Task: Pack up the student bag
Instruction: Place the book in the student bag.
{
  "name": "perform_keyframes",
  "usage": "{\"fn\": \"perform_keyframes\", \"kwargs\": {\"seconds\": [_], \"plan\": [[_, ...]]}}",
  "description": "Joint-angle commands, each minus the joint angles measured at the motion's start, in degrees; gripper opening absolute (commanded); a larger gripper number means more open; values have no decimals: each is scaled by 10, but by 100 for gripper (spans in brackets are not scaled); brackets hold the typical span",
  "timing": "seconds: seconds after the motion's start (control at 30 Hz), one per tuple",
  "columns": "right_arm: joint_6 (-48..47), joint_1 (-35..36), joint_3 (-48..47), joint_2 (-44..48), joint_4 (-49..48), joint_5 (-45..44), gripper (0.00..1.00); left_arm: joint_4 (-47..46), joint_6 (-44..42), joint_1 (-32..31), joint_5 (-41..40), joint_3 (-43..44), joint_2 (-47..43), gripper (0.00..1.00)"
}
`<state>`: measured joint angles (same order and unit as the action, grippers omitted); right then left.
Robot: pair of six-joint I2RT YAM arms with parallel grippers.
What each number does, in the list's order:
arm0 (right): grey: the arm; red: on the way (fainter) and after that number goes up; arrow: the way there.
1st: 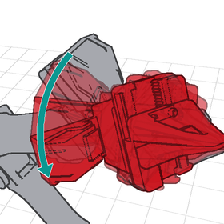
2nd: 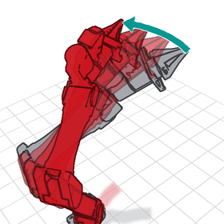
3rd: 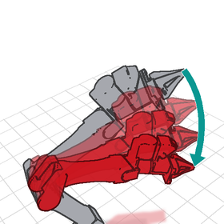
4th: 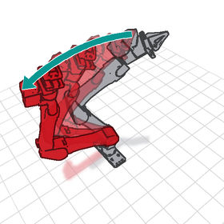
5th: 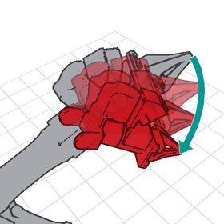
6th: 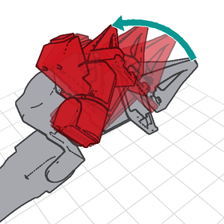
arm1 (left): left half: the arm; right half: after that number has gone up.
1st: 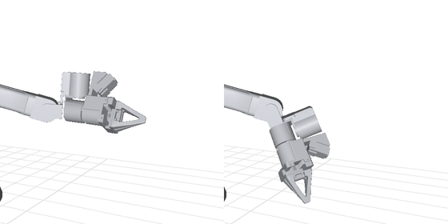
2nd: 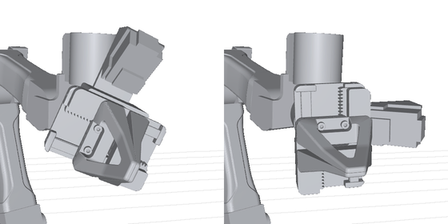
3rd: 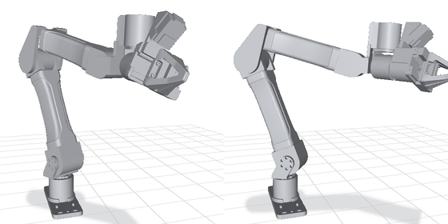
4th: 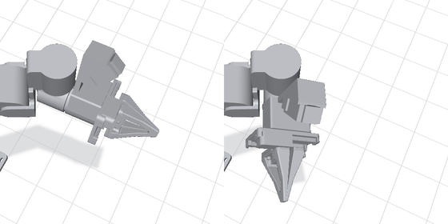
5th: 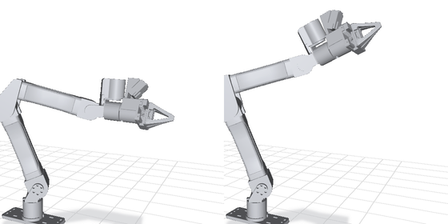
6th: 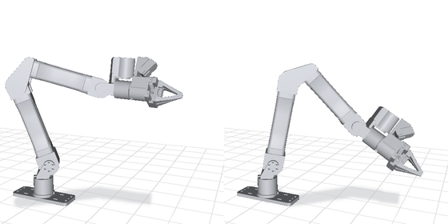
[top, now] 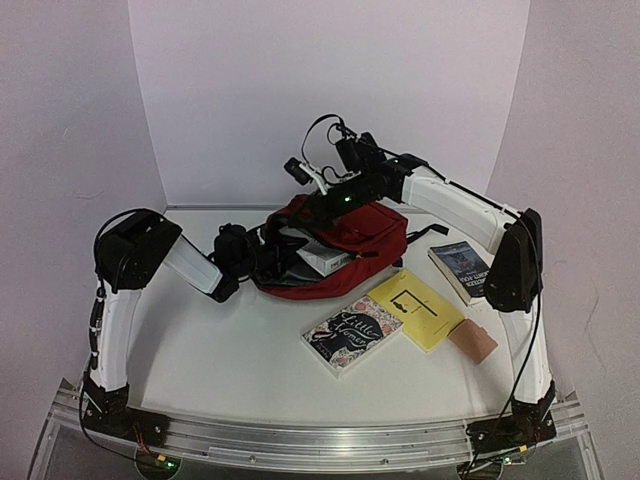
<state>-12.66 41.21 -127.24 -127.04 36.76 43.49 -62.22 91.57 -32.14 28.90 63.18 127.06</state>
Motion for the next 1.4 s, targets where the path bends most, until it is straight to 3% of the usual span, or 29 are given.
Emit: {"fn": "perform_keyframes", "kwargs": {"seconds": [0.0,0.17,0.37,0.5,0.63,1.03,1.13,1.37], "plan": [[-15,7,-16,30,-4,68,0,-33,-16,15,-18,38,0,2],[-13,7,-51,7,-4,81,0,-54,-37,44,-84,-71,-76,0],[1,10,-144,-56,-4,90,0,-24,-89,61,-212,-234,-249,0],[-3,13,-208,-96,-6,58,0,70,-127,63,-293,-322,-395,0],[-31,13,-210,-98,-13,-8,0,211,-170,51,-318,-321,-501,0],[-99,14,-83,-48,-34,-57,0,99,-153,17,-248,-302,-379,2],[-109,14,-53,-35,-33,-49,0,80,-182,17,-198,-267,-336,3],[-88,14,-74,-35,-32,-6,0,-53,-140,21,-181,-242,-234,7]]}}
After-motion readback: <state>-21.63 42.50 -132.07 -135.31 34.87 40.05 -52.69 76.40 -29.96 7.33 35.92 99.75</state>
